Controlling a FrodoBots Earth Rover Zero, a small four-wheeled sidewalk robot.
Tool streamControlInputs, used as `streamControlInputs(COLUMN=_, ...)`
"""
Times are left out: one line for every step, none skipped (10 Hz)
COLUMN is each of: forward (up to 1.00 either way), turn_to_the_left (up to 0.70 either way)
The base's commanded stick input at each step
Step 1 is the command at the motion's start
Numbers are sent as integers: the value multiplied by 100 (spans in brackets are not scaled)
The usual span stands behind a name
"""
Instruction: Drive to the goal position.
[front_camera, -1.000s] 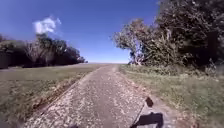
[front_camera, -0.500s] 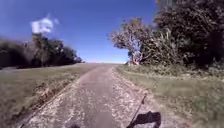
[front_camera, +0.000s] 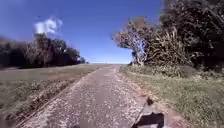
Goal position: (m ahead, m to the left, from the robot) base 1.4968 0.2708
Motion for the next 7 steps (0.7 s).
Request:
streamControlInputs(forward=70, turn_to_the_left=18)
streamControlInputs(forward=70, turn_to_the_left=2)
streamControlInputs(forward=70, turn_to_the_left=0)
streamControlInputs(forward=70, turn_to_the_left=0)
streamControlInputs(forward=70, turn_to_the_left=0)
streamControlInputs(forward=70, turn_to_the_left=0)
streamControlInputs(forward=70, turn_to_the_left=0)
